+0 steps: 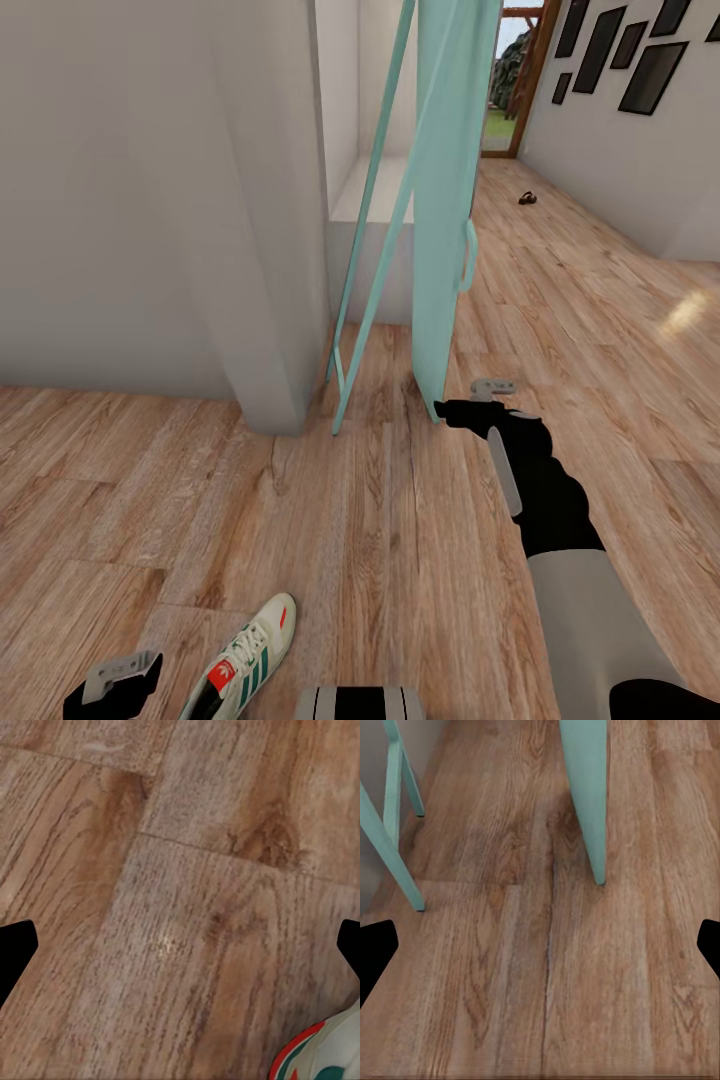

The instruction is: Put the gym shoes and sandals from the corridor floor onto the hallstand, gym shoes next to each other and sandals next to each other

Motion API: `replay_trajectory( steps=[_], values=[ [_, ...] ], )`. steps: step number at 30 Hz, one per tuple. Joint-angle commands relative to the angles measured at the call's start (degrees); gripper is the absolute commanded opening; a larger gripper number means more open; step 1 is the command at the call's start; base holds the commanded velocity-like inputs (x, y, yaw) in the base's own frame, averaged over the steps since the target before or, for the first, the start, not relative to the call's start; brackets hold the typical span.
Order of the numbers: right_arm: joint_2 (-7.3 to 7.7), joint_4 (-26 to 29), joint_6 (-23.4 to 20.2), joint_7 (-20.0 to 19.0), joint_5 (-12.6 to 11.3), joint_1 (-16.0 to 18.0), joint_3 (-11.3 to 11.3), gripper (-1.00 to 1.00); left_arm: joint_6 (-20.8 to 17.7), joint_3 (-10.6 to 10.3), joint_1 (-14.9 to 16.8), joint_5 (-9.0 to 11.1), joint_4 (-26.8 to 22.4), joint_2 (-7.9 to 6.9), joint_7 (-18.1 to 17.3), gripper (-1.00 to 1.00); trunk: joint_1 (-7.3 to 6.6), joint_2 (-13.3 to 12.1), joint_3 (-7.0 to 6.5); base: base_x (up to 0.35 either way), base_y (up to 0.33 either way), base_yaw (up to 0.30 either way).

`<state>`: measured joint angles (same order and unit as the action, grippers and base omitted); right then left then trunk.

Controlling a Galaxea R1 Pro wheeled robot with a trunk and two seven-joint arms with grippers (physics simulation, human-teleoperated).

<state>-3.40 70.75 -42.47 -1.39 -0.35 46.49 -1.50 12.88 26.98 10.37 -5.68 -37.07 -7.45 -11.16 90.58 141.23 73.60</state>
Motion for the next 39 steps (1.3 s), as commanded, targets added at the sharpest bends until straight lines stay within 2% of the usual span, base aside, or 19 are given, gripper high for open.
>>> replay_trajectory(
  steps=[1,11,13,20,26,30,32,35,39],
  values=[
    [0.03,0.02,-0.07,0.00,0.00,0.00,-0.02,1.00,0.04,0.00,0.00,-0.01,0.01,0.00,0.00,1.00,0.00,0.00,0.00,0.000,0.000,0.000],
    [0.22,-0.05,-0.20,-0.01,0.00,0.00,-0.05,1.00,0.21,-0.78,0.00,-0.17,-0.21,0.07,-0.06,1.00,0.00,0.00,0.00,0.000,0.000,0.000],
    [0.23,-0.02,0.00,-0.01,0.06,0.00,-0.02,1.00,0.21,-2.79,0.00,-0.20,-0.46,0.07,-0.01,1.00,0.00,0.00,0.00,0.000,0.000,0.000],
    [0.23,-0.11,0.09,-0.01,0.08,0.00,-0.02,1.00,0.22,-6.28,-0.05,-0.21,-0.64,0.07,0.08,1.00,0.00,0.00,0.00,0.000,0.000,0.000],
    [0.23,-0.19,0.10,-0.01,0.16,0.00,0.15,1.00,0.22,-10.37,-0.34,-0.22,-0.75,0.07,0.09,1.00,0.00,0.00,0.00,0.000,0.000,0.000],
    [0.23,-0.23,0.10,0.05,0.17,0.00,0.17,1.00,0.27,-13.20,-2.66,-0.28,-2.00,0.05,0.09,1.00,0.00,0.00,0.00,0.000,0.000,0.000],
    [0.23,-0.25,0.10,0.05,0.17,0.00,0.18,1.00,0.34,-15.58,-4.89,-0.25,-4.16,0.01,0.09,1.00,0.00,0.00,0.00,0.000,0.000,0.000],
    [0.23,-0.26,0.10,0.05,0.17,0.00,0.18,1.00,0.37,-17.26,-7.17,-0.28,-7.02,-0.06,0.13,1.00,0.00,0.00,0.00,0.000,0.000,0.000],
    [0.23,-0.29,0.10,0.07,0.17,0.00,0.18,1.00,0.39,-18.06,-9.79,-0.29,-11.24,-0.12,0.16,1.00,0.00,0.00,0.00,0.000,0.000,0.000]
  ],
)
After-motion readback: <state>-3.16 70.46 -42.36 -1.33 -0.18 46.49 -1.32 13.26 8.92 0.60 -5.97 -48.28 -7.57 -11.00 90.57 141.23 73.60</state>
